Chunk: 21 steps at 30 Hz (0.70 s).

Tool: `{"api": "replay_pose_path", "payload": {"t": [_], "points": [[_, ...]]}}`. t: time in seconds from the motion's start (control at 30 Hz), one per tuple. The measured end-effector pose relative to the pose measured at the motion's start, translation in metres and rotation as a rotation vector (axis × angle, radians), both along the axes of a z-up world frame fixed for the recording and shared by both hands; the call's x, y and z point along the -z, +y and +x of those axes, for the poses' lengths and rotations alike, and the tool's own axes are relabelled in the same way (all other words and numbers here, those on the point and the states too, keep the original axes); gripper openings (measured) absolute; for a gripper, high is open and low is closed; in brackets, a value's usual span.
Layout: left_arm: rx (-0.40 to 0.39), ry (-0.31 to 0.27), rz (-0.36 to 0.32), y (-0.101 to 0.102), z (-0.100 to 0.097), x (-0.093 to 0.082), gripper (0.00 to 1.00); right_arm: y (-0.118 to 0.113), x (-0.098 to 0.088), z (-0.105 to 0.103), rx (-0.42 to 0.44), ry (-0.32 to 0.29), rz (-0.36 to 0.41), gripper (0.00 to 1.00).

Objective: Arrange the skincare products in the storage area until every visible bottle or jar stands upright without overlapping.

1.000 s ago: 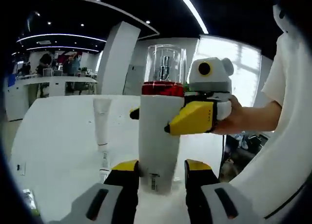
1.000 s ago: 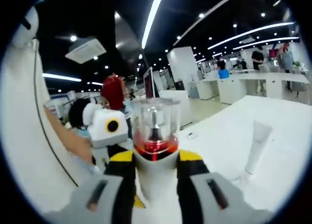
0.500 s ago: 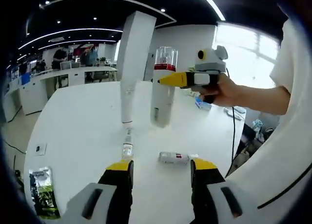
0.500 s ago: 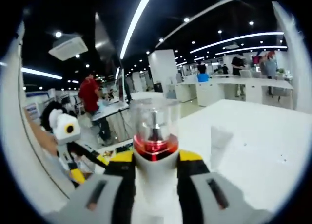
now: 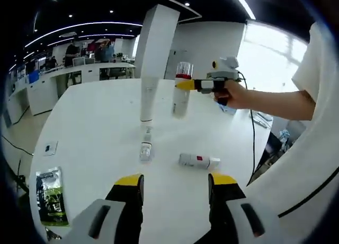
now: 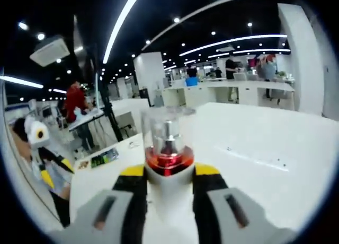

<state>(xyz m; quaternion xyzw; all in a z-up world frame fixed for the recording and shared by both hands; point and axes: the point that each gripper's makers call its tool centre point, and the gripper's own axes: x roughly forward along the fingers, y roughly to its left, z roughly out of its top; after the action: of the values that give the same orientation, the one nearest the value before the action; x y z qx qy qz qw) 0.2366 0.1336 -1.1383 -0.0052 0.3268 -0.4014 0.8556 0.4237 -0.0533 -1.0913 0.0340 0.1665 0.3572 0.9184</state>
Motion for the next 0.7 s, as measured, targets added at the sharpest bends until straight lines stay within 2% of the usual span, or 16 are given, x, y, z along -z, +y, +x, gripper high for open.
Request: {"api": "replay_pose_path", "payload": {"t": [0.23, 0.7], "points": [[0.010, -0.004, -0.004, -0.005, 0.001, -0.002, 0.50, -0.013, 0.020, 0.012, 0.037, 0.039, -0.017, 0.30], [0.040, 0.018, 0.010, -0.012, 0.001, 0.007, 0.49, -0.031, 0.042, 0.033, 0.047, 0.008, -0.099, 0.29]]}}
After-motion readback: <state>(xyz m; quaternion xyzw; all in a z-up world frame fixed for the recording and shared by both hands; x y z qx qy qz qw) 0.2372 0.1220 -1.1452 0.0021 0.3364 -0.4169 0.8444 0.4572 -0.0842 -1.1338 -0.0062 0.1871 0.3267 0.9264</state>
